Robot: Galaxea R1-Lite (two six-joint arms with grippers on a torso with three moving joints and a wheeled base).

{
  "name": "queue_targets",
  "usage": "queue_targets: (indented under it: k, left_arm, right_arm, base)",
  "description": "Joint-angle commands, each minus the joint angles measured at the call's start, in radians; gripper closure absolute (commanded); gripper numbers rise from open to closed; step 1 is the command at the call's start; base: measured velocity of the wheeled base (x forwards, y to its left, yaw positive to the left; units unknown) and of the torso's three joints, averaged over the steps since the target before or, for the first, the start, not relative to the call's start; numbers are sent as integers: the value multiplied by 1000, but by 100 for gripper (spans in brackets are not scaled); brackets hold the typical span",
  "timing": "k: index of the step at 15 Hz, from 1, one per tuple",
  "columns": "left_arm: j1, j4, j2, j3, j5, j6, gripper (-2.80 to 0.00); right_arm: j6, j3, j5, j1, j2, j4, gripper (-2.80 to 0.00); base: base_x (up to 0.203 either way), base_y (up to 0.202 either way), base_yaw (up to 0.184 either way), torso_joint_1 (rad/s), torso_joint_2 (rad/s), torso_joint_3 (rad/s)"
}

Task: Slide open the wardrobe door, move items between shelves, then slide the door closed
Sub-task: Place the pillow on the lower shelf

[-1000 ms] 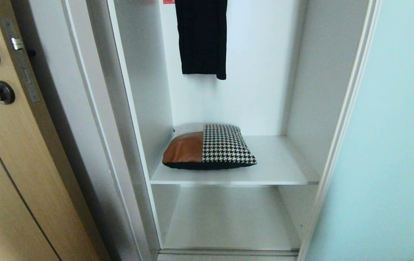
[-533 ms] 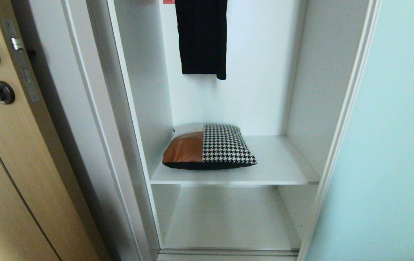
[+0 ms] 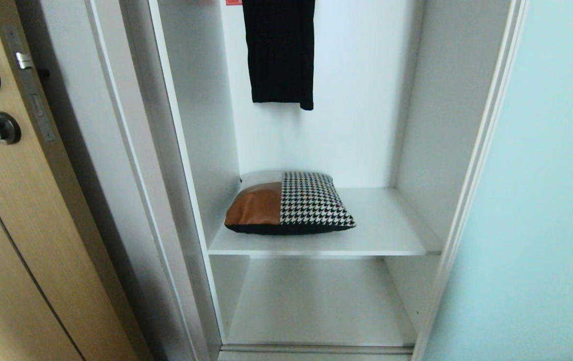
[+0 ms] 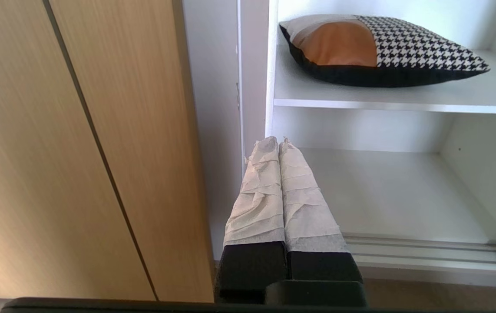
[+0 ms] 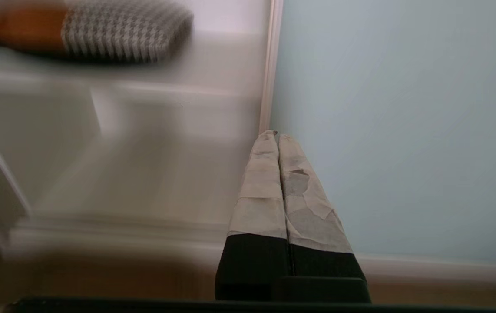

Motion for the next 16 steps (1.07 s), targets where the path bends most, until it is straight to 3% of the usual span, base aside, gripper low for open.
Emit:
queue_targets:
  k: [1,7,11,14,16]
  left_arm:
    - [0,0,1,0,1,0,0]
    - [0,0,1,0,1,0,0]
    - [0,0,2,0,0,0,0]
    - [0,0,0,0,0,0,0]
    - [0,0,1,2,1,0,0]
  right_arm:
    - [9,-135,-5,1,63,11,0]
    - [81,-609,18,7,467,156,0]
    - [86,-867,218,16,712,307,0]
    - [89,-1024,273,20,918,324,0]
    - [91,-1119,298,67,1038,332,0]
  base:
    - [0,0,0,0,0,0]
    - [0,0,0,0,0,0]
    - [0,0,0,0,0,0]
    - [0,0,0,0,0,0]
    - [0,0,0,0,0,0]
